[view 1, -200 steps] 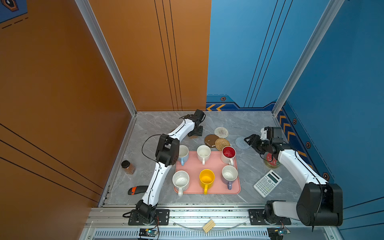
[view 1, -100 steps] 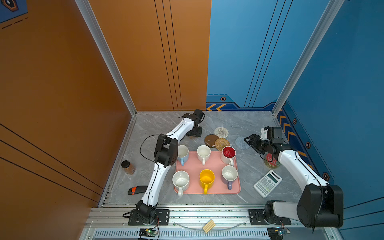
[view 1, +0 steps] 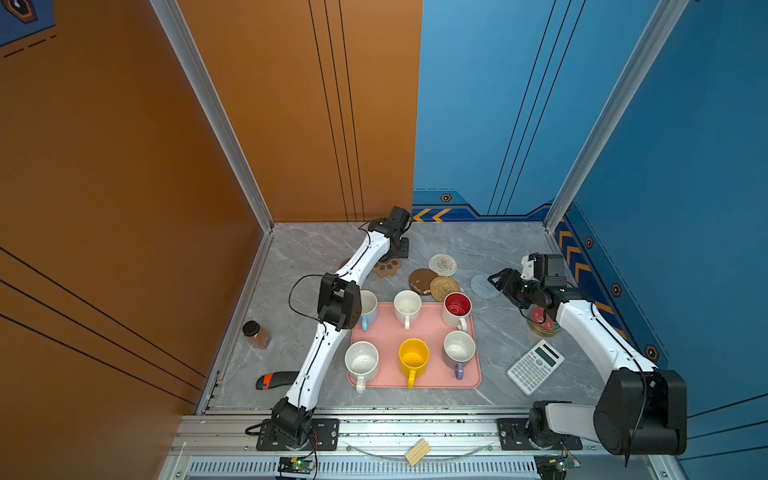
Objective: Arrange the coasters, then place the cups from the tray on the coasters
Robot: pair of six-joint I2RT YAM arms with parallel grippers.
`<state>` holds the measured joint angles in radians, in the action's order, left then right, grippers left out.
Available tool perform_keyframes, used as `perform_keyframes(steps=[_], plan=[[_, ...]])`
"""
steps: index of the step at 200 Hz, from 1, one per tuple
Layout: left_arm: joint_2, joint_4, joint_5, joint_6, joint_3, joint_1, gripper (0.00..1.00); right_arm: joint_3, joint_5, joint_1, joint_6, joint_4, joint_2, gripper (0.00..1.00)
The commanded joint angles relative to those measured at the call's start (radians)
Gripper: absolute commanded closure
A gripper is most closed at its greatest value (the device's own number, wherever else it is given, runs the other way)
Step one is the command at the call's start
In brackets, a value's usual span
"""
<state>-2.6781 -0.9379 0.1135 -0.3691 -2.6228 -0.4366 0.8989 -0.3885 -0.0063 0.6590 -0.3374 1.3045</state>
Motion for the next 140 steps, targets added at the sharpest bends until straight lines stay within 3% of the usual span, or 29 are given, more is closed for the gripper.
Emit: perform_keyframes(steps=[1,50,140], plan=[[-0.023,0.044,0.06,-0.036,-0.022,0.006,0.41,0.021,-0.002,0.003,0.0,-0.027,-0.021,0.35],[-0.047,0.111,0.13,-0.047,-0.022,0.004,0.41,0.029,0.0,0.003,-0.007,-0.041,-0.021,0.35],[-0.072,0.159,0.118,-0.052,0.016,0.014,0.44,0.055,0.014,0.002,-0.026,-0.084,-0.024,0.35]])
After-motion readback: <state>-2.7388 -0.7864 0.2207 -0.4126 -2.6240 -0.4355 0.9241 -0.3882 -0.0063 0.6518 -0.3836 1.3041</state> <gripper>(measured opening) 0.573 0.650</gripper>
